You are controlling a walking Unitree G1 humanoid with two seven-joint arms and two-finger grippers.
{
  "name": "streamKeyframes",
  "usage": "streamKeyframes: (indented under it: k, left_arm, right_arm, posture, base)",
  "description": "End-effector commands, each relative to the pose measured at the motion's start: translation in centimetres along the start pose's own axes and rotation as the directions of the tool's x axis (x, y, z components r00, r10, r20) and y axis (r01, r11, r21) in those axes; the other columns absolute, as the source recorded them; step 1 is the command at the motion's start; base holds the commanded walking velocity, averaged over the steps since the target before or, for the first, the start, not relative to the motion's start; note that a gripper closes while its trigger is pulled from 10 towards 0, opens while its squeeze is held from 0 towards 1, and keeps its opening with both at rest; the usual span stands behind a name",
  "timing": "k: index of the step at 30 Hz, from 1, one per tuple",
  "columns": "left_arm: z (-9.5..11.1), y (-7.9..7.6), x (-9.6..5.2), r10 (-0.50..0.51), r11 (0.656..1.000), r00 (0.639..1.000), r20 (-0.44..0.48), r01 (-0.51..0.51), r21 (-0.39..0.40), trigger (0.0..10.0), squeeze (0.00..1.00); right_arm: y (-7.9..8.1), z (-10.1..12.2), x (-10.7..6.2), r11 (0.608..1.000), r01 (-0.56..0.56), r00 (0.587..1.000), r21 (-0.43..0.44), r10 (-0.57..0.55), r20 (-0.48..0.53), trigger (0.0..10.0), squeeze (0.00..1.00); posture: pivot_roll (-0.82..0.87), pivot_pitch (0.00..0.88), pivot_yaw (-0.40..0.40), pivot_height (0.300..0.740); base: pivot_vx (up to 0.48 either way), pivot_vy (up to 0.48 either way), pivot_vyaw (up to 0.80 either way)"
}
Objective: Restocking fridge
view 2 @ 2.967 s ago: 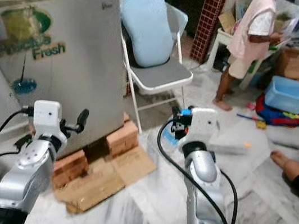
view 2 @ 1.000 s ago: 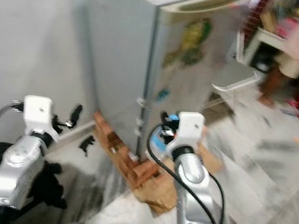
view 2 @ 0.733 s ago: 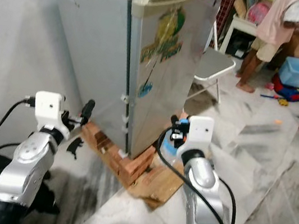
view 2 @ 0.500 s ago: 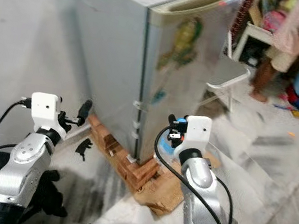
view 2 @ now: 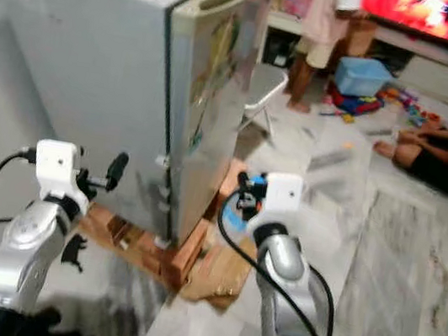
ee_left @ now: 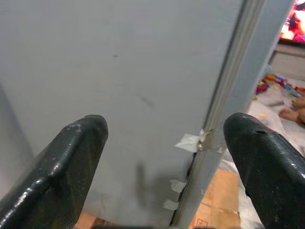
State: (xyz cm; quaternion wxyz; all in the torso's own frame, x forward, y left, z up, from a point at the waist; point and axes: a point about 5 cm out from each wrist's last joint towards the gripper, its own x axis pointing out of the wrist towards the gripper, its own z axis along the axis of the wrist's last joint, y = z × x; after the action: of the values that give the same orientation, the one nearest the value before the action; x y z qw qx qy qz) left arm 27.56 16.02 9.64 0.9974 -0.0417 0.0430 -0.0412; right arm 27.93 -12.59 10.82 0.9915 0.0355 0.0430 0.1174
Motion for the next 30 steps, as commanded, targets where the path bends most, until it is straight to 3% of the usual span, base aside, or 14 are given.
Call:
streamKeyframes:
  k: [1, 10, 23, 30]
  left_arm:
    - [0.22, -1.07, 0.21, -0.042, 0.999, 0.999, 0.012, 0.043, -0.011, 10.0, 0.00]
    - [0.71, -1.69, 0.56, -0.090, 0.995, 0.995, 0.041, 0.092, -0.037, 10.0, 0.00]
    - [0.68, -1.83, 0.37, -0.103, 0.994, 0.994, 0.045, 0.105, -0.036, 10.0, 0.00]
    - [0.66, -1.69, 0.38, -0.086, 0.995, 0.995, 0.047, 0.088, -0.042, 10.0, 0.00]
  right_arm:
    - [-0.81, 0.79, -0.11, 1.000, 0.025, 0.999, -0.018, -0.025, 0.031, 10.0, 0.00]
    - [-1.02, 0.82, -0.18, 0.999, 0.032, 0.999, -0.028, -0.031, 0.027, 10.0, 0.00]
    - [-1.06, 0.63, -0.30, 0.999, 0.030, 0.999, -0.024, -0.030, 0.019, 10.0, 0.00]
    - [-1.13, 0.67, -0.34, 0.999, 0.029, 0.999, -0.032, -0.028, 0.021, 10.0, 0.00]
  posture:
    - [0.01, 0.000, 0.005, 0.740]
    - [0.00, 0.000, 0.004, 0.740]
    - [0.00, 0.000, 0.004, 0.740]
    - [0.00, 0.000, 0.004, 0.740]
  base:
    - [0.000, 0.000, -0.51]
    - [0.000, 0.000, 0.00]
    - [0.326, 0.000, -0.80]
    - [0.227, 0.000, 0.00]
